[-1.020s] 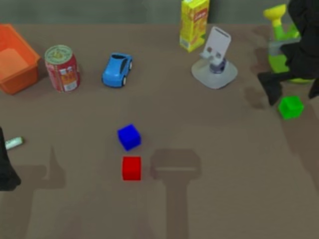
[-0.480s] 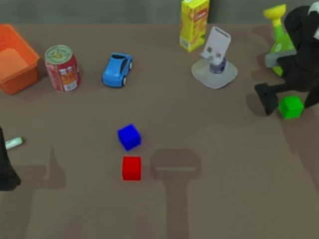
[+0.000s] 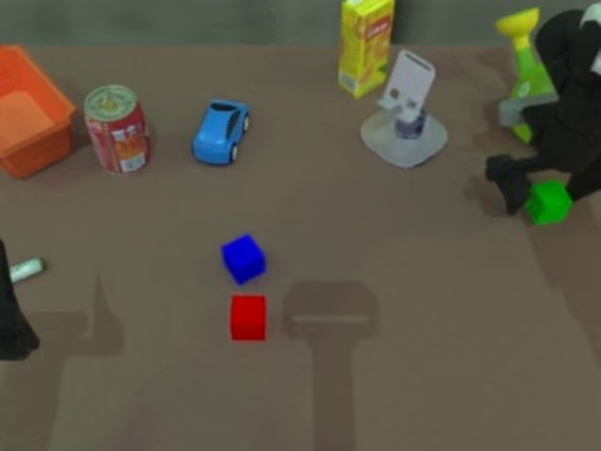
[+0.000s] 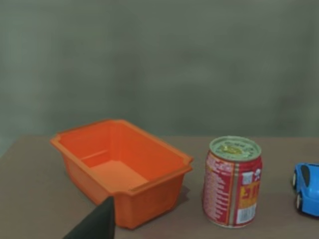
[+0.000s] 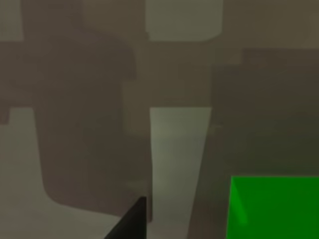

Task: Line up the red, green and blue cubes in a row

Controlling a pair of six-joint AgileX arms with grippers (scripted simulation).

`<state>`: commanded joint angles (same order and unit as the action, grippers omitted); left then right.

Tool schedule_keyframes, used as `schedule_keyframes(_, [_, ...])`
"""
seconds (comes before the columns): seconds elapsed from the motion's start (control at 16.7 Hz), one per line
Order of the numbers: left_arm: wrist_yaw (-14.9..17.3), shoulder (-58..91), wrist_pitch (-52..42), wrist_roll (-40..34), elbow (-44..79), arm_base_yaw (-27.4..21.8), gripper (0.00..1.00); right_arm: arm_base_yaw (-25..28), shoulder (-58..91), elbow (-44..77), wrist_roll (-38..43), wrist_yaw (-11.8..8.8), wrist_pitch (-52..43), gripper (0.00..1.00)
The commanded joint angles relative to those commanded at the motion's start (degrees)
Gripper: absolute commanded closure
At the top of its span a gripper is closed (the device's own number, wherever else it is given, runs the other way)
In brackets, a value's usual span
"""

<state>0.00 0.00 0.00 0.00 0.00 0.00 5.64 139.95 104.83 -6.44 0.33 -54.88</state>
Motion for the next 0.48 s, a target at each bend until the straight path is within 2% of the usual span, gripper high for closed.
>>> schedule_keyframes(0.3, [0.0, 0.0, 0.0, 0.0, 0.0, 0.0, 0.0, 0.0, 0.0, 0.0, 0.0, 0.0, 0.0, 0.98])
schedule_keyframes(0.48, [0.0, 0.0, 0.0, 0.0, 0.0, 0.0, 0.0, 0.0, 0.0, 0.0, 0.0, 0.0, 0.0, 1.0])
